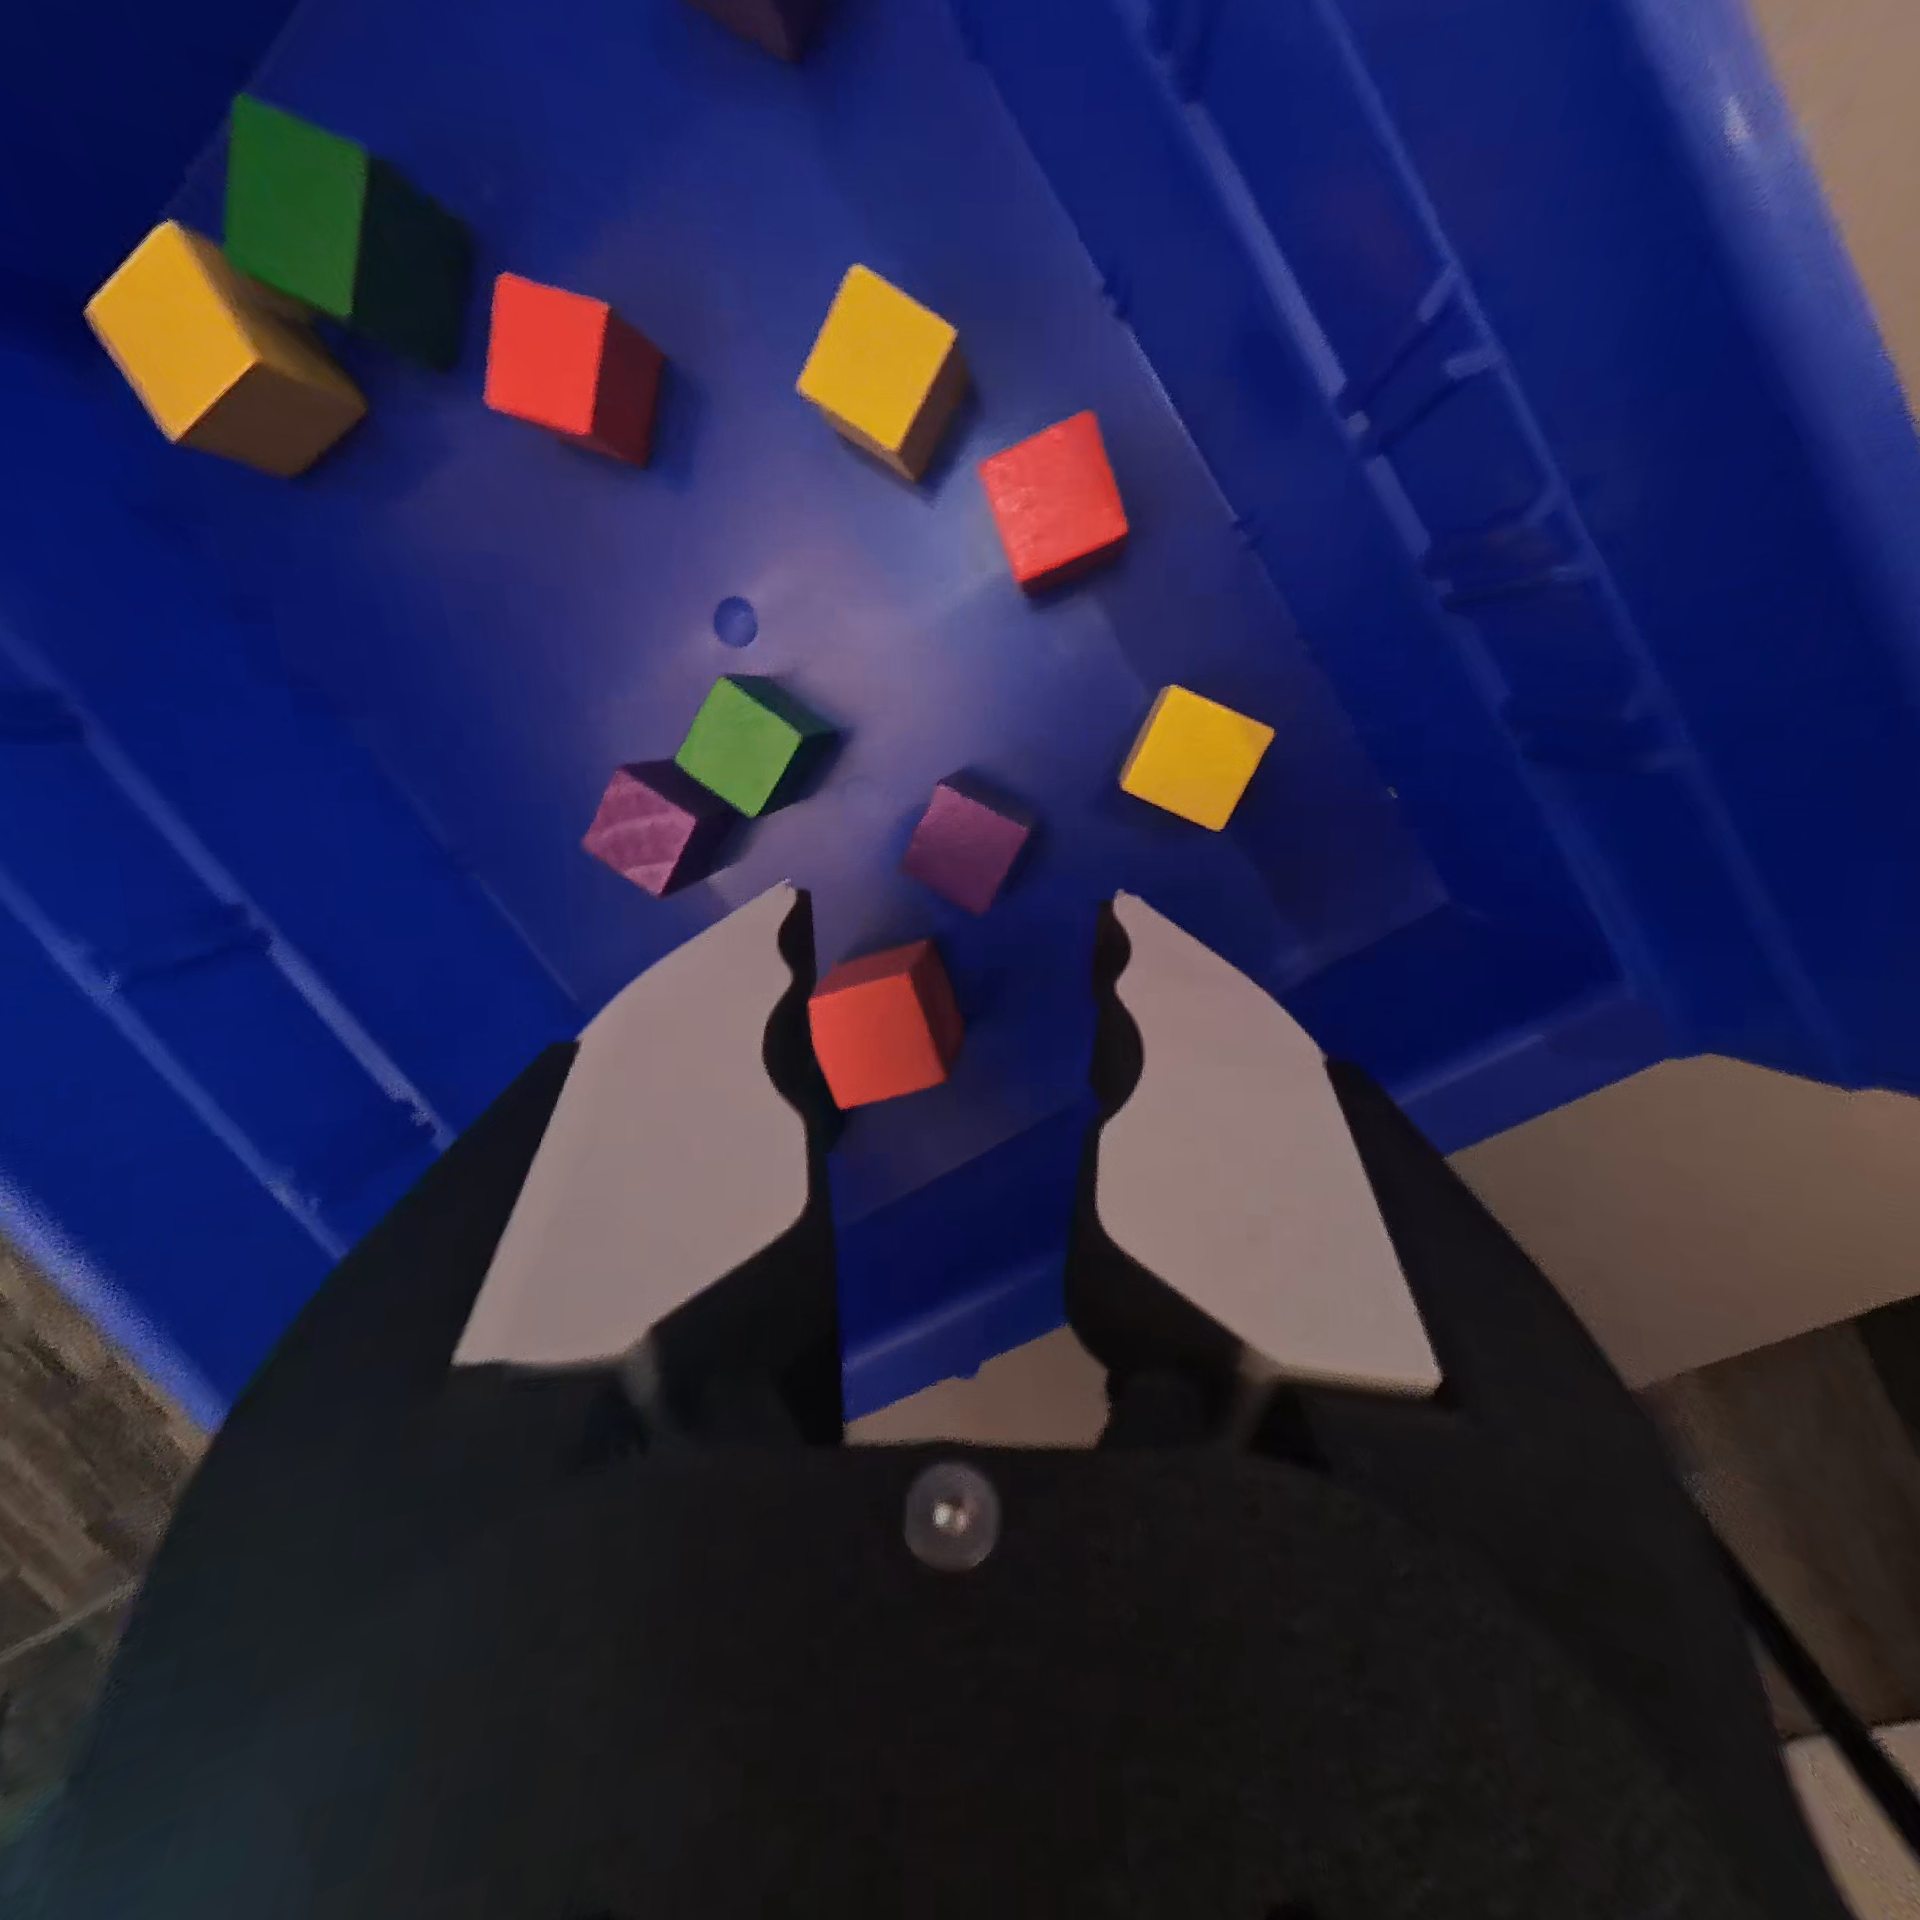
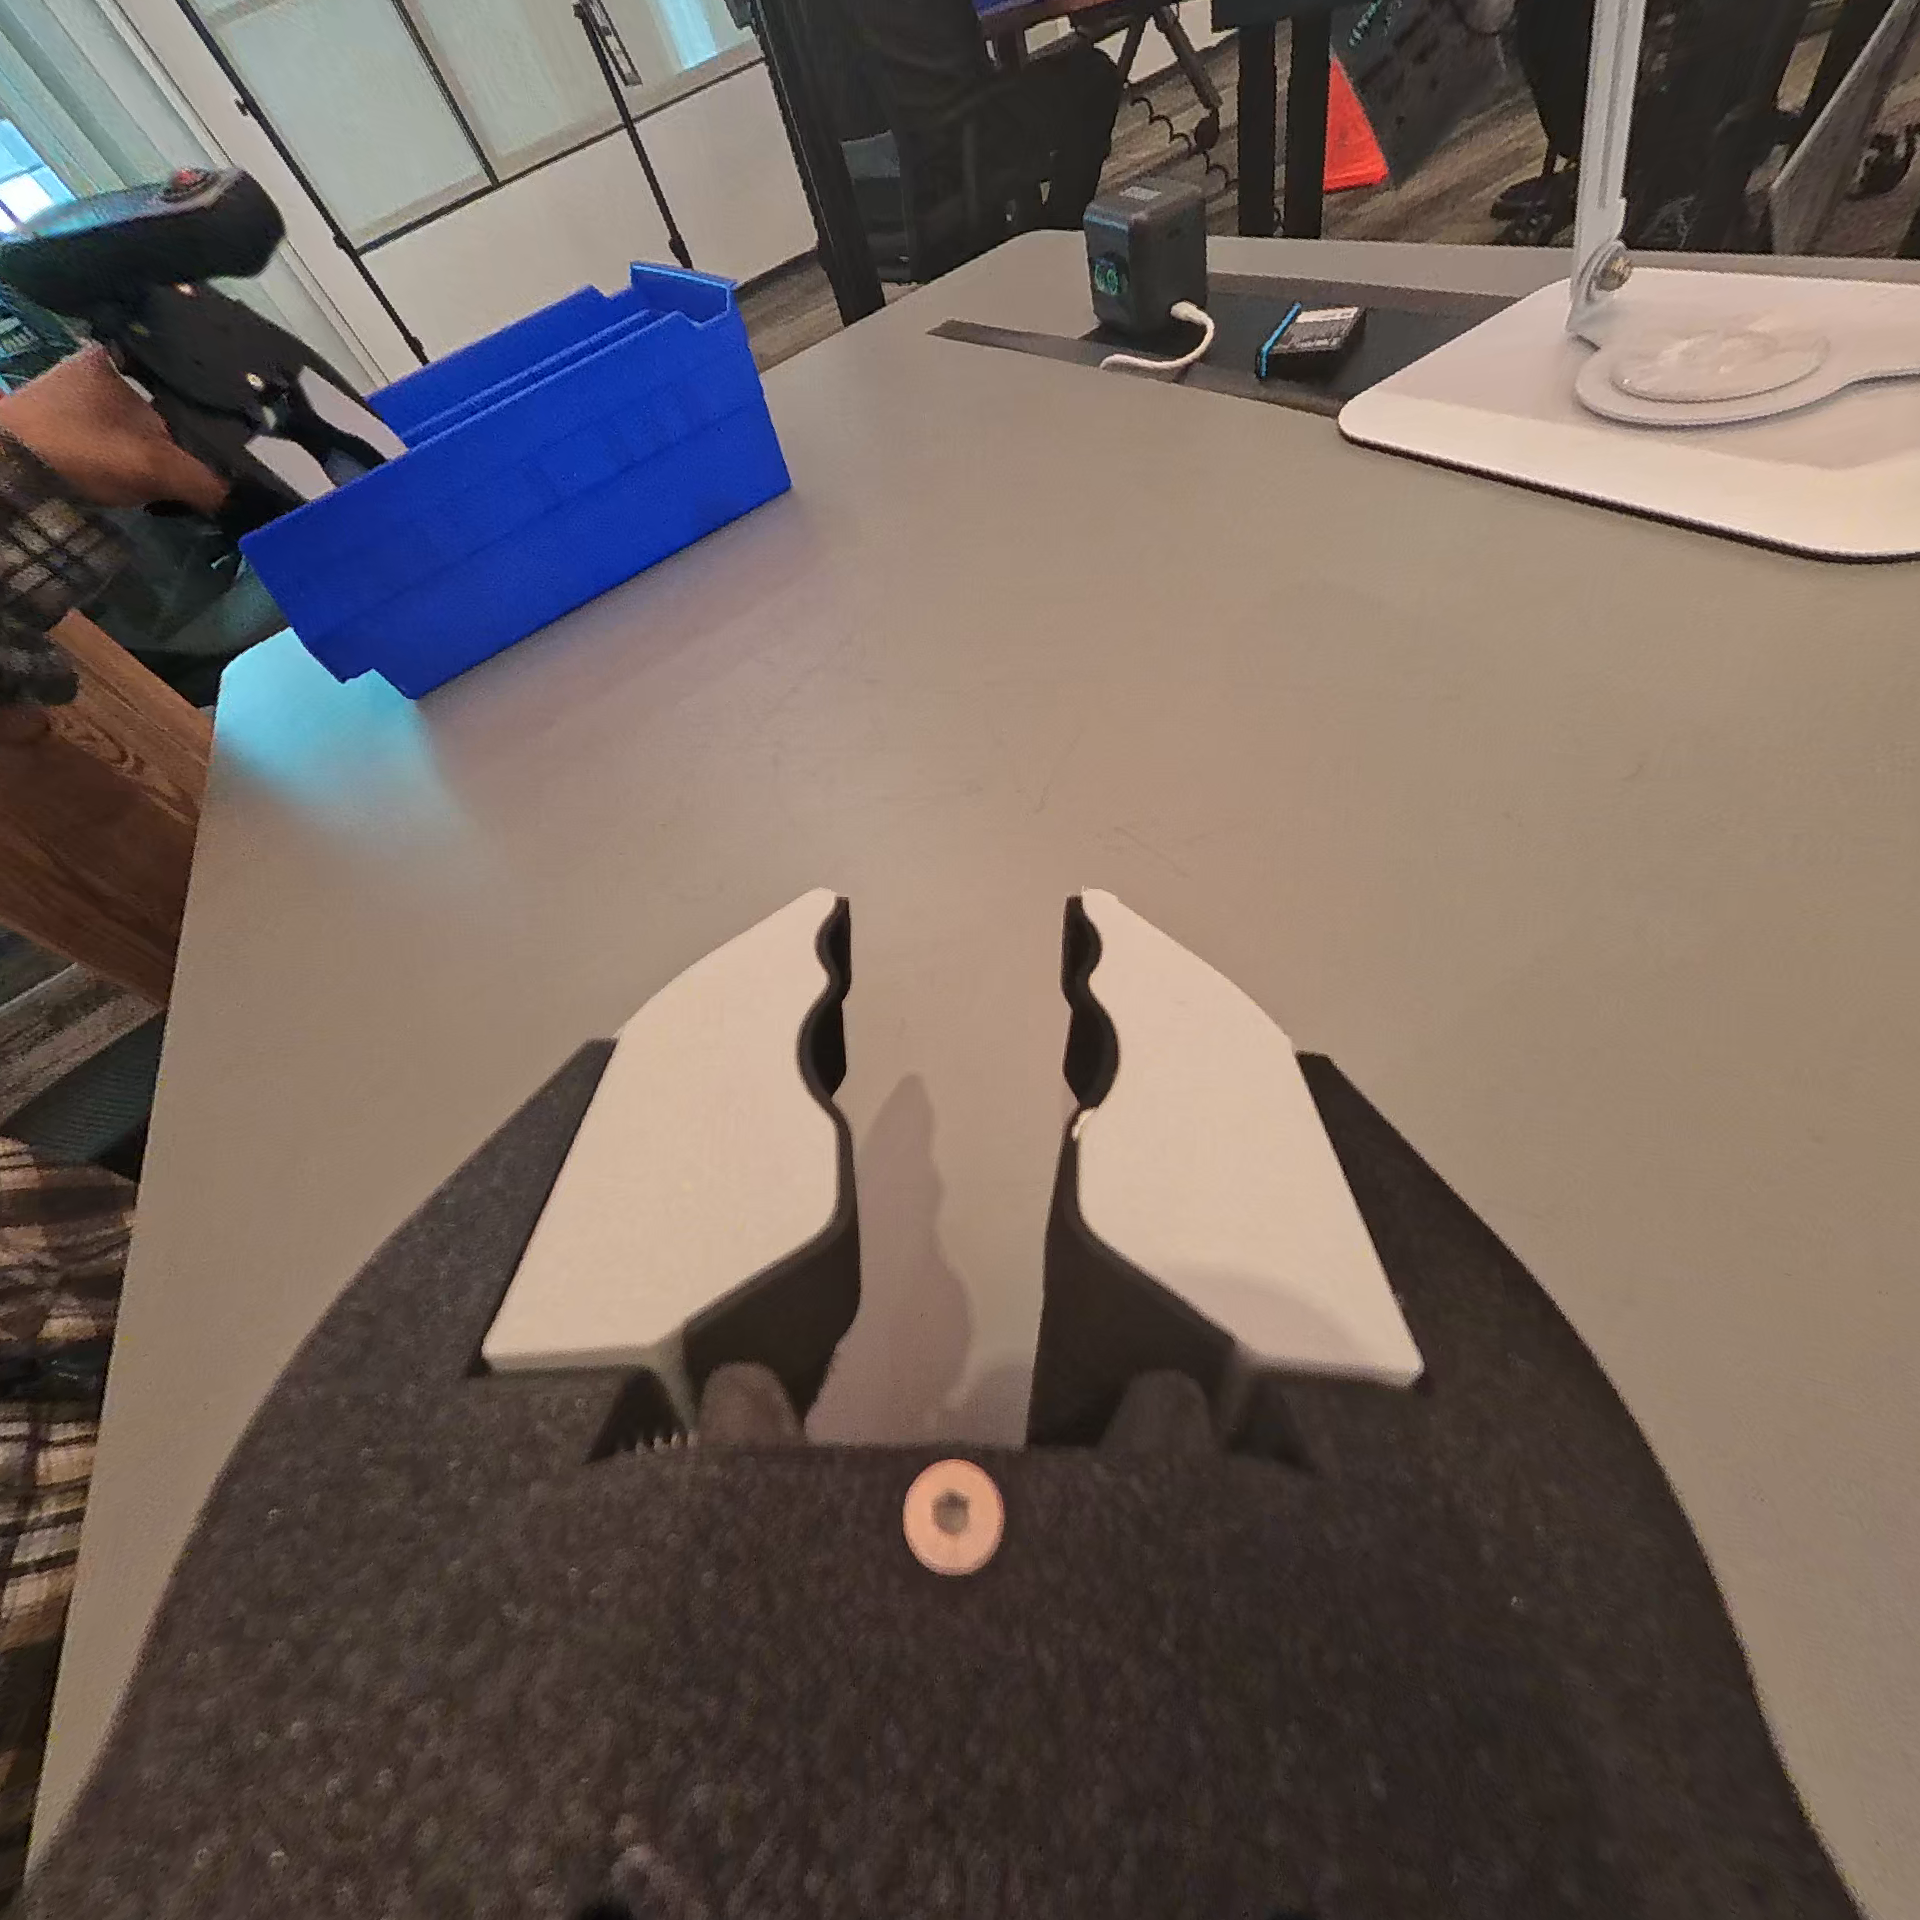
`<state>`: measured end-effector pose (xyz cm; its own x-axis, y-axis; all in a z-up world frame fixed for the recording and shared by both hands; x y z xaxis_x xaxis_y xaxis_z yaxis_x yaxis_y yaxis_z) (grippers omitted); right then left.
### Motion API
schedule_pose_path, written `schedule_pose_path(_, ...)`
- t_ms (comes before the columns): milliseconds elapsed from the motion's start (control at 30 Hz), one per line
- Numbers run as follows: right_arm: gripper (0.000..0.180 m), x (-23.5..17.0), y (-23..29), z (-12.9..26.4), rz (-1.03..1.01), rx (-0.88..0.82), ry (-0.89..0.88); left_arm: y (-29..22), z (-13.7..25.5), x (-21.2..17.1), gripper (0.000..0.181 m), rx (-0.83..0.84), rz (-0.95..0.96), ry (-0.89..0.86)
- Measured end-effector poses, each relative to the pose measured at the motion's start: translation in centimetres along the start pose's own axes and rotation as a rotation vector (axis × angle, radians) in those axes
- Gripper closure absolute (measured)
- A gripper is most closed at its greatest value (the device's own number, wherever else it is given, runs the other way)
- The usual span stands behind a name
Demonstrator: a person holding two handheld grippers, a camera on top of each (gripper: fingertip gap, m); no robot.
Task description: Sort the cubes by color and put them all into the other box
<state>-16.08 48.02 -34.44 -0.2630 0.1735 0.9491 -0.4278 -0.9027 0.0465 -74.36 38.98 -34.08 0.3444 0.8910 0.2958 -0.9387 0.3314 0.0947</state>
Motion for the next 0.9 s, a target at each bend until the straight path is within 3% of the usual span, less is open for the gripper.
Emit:
schedule_pose_path(500,0.141,-0.6,-0.4,-0.3,-0.016,0.008,0.02,0.1,-1.8,0.8,0.139,-0.165,-0.333,0.125)
schedule_pose_path(633,0.141,-0.7,-0.5,-0.4,-0.019,0.01,0.026,0.1,-2.4,1.1,0.143,-0.162,-0.351,0.153)
schedule_pose_path(700,0.141,-0.7,-0.5,-0.4,-0.02,0.008,0.027,0.0,-2.8,1.0,0.159,-0.177,-0.353,0.17)
schedule_pose_path(800,0.141,-0.7,-0.6,-0.3,-0.032,0.014,0.02,0.2,-2.5,1.1,0.16,-0.157,-0.335,0.18)
schedule_pose_path(900,0.141,-0.7,-0.7,-0.3,-0.058,0.027,0.005,1.1,0.1,2.3,0.159,-0.115,-0.28,0.036)
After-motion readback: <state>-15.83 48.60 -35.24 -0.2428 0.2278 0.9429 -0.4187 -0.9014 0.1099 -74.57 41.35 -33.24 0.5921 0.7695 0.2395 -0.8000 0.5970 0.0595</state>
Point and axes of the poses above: each gripper's, where its closed fingertips meet, z back along the fingers, x out of its top, y = z × x across the jaws, the point moved 7 cm from there along z, back along the fingers, and after that the axes turned 14 degrees about z, right-handed, at the moved point
